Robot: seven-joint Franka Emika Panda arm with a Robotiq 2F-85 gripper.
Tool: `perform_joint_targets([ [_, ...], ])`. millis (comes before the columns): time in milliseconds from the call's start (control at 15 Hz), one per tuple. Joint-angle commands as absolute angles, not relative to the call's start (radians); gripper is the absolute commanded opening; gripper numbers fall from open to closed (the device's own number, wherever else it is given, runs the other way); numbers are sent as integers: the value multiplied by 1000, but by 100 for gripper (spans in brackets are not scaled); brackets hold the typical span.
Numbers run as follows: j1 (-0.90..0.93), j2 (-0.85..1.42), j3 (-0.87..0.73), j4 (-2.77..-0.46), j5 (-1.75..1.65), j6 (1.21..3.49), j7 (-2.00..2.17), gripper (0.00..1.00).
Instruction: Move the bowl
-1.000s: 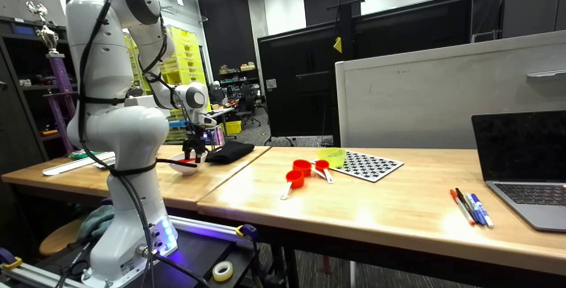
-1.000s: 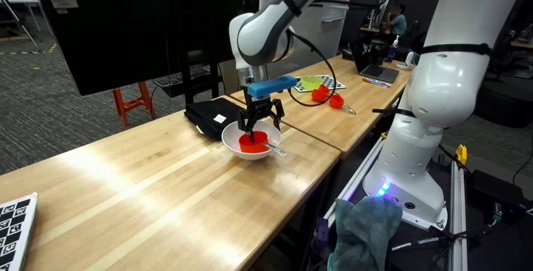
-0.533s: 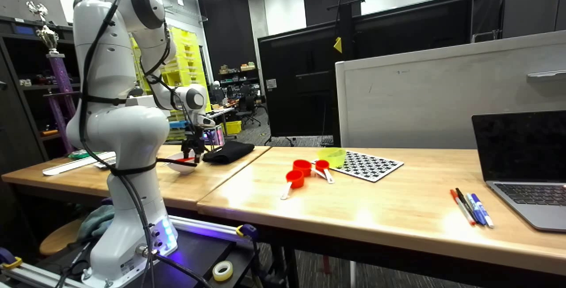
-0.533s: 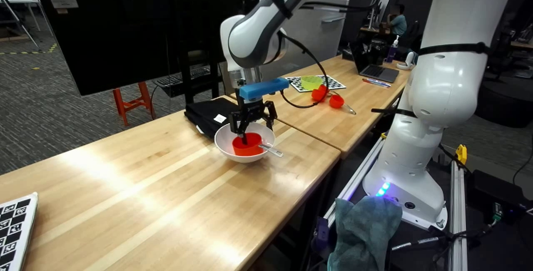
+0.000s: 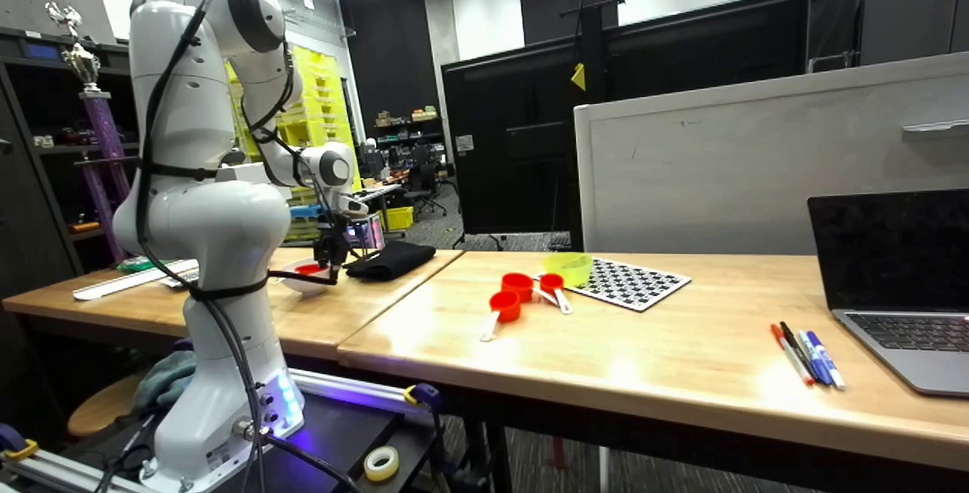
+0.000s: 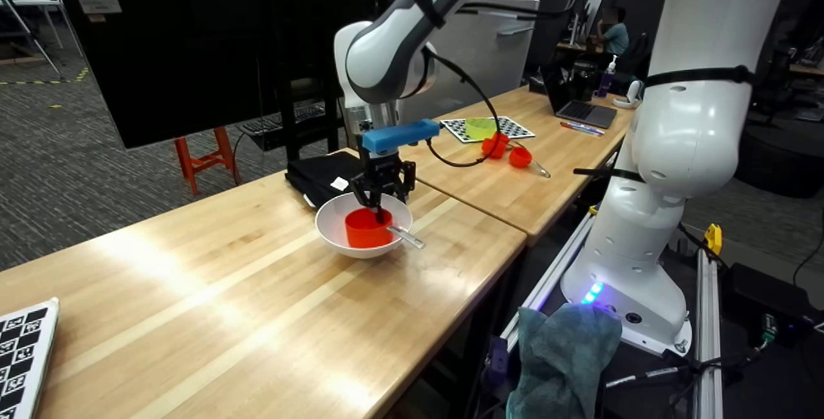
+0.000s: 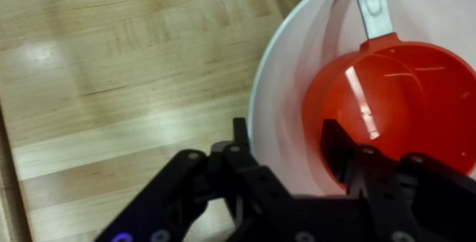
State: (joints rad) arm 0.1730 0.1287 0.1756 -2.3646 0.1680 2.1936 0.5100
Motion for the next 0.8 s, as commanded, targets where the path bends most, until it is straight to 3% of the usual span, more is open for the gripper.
perform_joint_targets([
  [0, 190, 126, 170, -2349, 157, 2204, 518, 22],
  [200, 192, 117, 171, -2341, 150, 2202, 521, 5],
  [733, 223, 49, 185, -2338, 89, 2179, 573, 4],
])
